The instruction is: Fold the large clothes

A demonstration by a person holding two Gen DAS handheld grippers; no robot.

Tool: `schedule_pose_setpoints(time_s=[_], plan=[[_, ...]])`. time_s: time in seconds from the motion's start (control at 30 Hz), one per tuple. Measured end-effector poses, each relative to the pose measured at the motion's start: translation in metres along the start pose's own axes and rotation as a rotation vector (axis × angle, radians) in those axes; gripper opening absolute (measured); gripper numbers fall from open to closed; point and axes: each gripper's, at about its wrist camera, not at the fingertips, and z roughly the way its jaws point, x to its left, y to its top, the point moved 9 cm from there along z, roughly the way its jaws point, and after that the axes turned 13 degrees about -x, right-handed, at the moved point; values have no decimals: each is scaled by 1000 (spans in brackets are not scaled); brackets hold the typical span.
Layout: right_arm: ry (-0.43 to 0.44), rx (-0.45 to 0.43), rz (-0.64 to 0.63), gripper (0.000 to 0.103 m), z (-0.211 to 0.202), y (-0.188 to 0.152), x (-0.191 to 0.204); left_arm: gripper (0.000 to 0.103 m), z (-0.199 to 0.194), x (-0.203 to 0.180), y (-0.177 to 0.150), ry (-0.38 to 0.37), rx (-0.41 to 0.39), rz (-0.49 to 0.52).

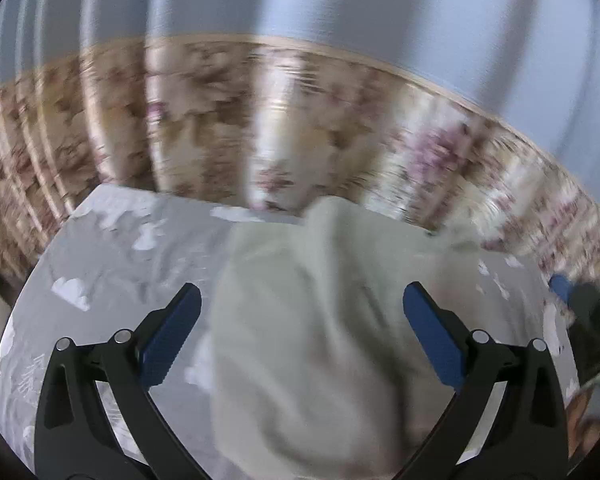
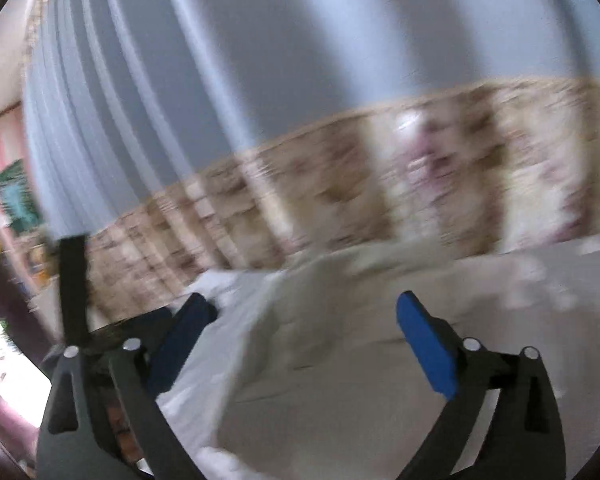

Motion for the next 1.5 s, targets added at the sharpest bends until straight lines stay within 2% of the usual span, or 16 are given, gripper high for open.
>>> schedule_pose_setpoints(time_s=[0.07,0.2,0.27,0.37,0.4,0.43,0.53,0.57,0.67,0.77,0.9,1.0,1.07,1.17,1.27,1.5], plan=[[-61,-16,13,96,-5,3,-27,100,2,-27,-4,-20,-6,39],[-91,16,64,96,5,-10,-58,100,24,-56,-22,2,17,91],[-88,22,45,96,7,-10,-59,100,44,-60,-39,4,82,82],[-68,28,27,96,8,-10,-54,96,57,-62,-54,9,98,108],[-72,40,32,96,9,-13,-56,90,59,-62,-55,12,91,117],[-74,50,41,96,11,-16,-58,76,60,-61,-56,10,89,111],[-71,80,43,96,17,-24,-59,23,61,-66,-58,-64,94,87],[-74,86,39,96,19,-26,-59,16,57,-66,-54,-69,72,91],[-75,107,22,96,22,-33,-58,10,44,-67,-42,-67,25,129],[-68,112,8,96,23,-35,-53,9,22,-58,-20,-21,-35,201],[-48,136,-14,96,30,-42,-42,12,9,-20,-5,62,-56,208],[-29,209,-72,96,45,-69,-27,28,29,12,-23,119,31,240],[-41,250,-133,97,54,-89,-22,43,46,44,-43,208,102,236],[-95,262,-210,100,65,-110,-27,50,68,85,-72,323,184,226],[-105,286,-223,100,70,-125,-34,51,78,95,-91,311,222,207],[-142,251,-271,100,71,-131,-34,62,62,91,-66,385,165,250]])
